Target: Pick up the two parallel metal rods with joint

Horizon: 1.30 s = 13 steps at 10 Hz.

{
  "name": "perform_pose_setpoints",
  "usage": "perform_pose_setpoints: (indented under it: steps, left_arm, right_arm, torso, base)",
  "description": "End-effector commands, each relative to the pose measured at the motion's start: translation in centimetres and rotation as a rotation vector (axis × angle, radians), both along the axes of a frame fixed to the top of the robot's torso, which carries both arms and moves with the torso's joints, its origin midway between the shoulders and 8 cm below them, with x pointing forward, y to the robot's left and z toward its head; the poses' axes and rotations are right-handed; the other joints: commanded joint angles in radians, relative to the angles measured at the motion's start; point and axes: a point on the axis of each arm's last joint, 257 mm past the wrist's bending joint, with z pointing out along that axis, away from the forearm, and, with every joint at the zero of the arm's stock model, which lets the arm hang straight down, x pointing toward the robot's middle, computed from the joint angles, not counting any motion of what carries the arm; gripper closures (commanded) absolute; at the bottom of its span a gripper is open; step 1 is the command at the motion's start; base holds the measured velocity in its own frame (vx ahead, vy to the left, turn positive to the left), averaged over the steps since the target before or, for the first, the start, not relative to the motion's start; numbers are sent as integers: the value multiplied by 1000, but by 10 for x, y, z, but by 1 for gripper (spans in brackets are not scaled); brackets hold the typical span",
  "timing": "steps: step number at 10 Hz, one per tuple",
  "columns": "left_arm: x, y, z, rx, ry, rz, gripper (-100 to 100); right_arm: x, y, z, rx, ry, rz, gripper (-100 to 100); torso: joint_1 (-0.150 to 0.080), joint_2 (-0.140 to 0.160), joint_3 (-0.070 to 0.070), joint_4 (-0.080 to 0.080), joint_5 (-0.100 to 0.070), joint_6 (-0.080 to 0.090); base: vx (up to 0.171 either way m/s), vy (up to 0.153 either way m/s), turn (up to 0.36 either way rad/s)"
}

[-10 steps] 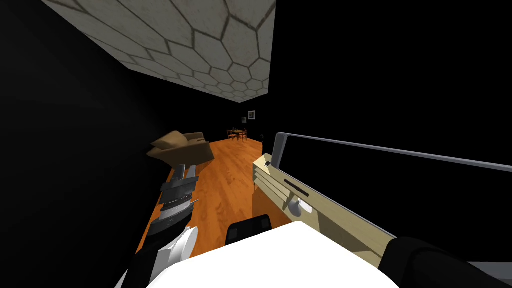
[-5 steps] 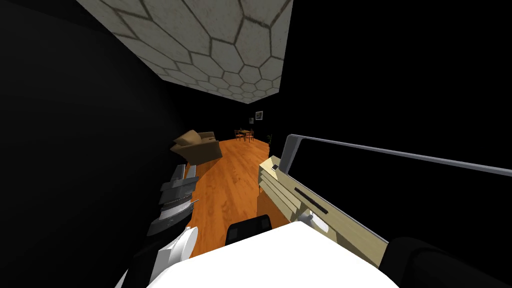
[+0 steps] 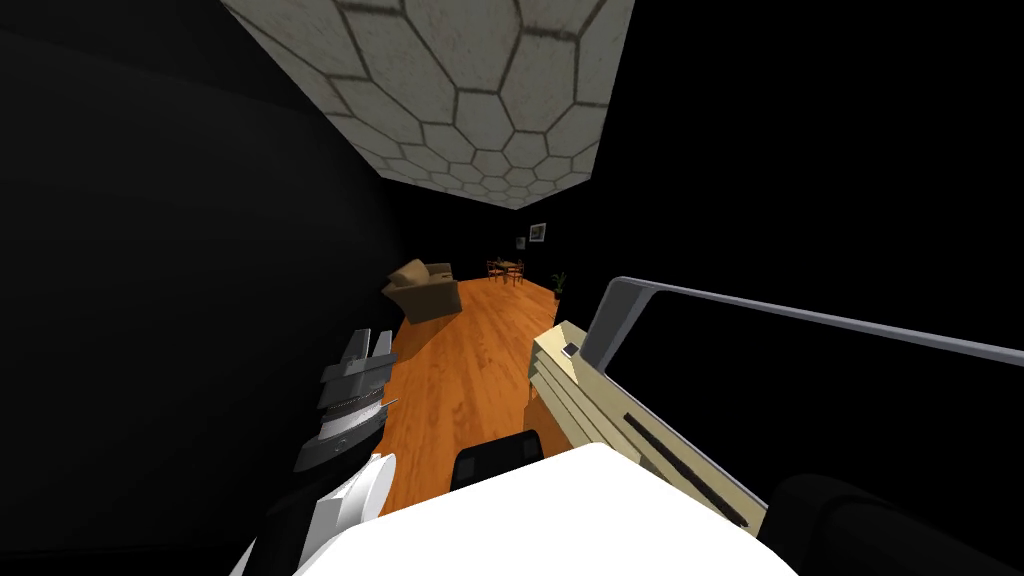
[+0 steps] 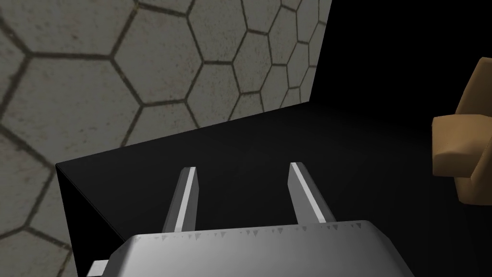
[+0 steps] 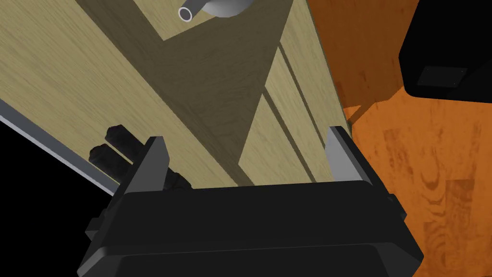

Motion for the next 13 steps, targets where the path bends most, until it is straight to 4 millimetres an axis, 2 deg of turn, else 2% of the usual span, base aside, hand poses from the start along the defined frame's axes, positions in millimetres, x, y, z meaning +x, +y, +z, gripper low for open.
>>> perform_pose_setpoints:
  steps: [1, 2, 4, 5, 6, 7, 9, 10, 11, 13]
  left_arm:
    - [0, 0, 0, 0, 0, 0, 0]
    - [0, 0, 0, 0, 0, 0, 0]
    - [0, 0, 0, 0, 0, 0, 0]
    - [0, 0, 0, 0, 0, 0, 0]
    - [0, 0, 0, 0, 0, 0, 0]
    - [0, 0, 0, 0, 0, 0, 0]
    - [0, 0, 0, 0, 0, 0, 0]
    - [0, 0, 0, 0, 0, 0, 0]
    - [0, 0, 0, 0, 0, 0, 0]
    - [0, 0, 0, 0, 0, 0, 0]
  right_arm:
    - [-8, -19, 10, -32, 37, 44, -100]
    - [-13, -35, 17, -57, 69, 88, -100]
    - [-15, -50, 24, -74, 99, 136, -100]
    - [-15, -43, 22, -69, 87, 117, -100]
    - [-14, -44, 22, -70, 88, 121, 0]
    - [-16, -39, 13, -69, 87, 111, -100]
    - [-18, -31, 0, -67, 86, 99, -100]
    - [-18, -33, 4, -67, 85, 102, -100]
    - [-18, -33, 3, -68, 86, 102, 100]
    - [-18, -37, 5, -76, 89, 106, 100]
  torso:
    - [0, 0, 0, 0, 0, 0]
    - [1, 1, 1, 0, 0, 1]
    - [0, 1, 1, 0, 0, 0]
    - [1, 0, 0, 0, 0, 1]
    - [3, 4, 2, 1, 0, 2]
    - [5, 8, 5, 2, 1, 2]
    - [2, 12, 7, 3, 0, 2]
    - [2, 13, 7, 3, 0, 2]
    - [4, 13, 7, 3, 0, 2]
    - [5, 12, 7, 3, -3, 4]
  base:
    - [130, -46, 226]
    - [142, -59, 298]
    - [150, -59, 293]
    - [82, -34, 59]
    - [15, -7, -5]
    - [3, -36, 79]
    - [-23, -61, 72]
    - [-15, -28, 17]
    - [-2, -6, -2]
    - [-2, -6, 14]
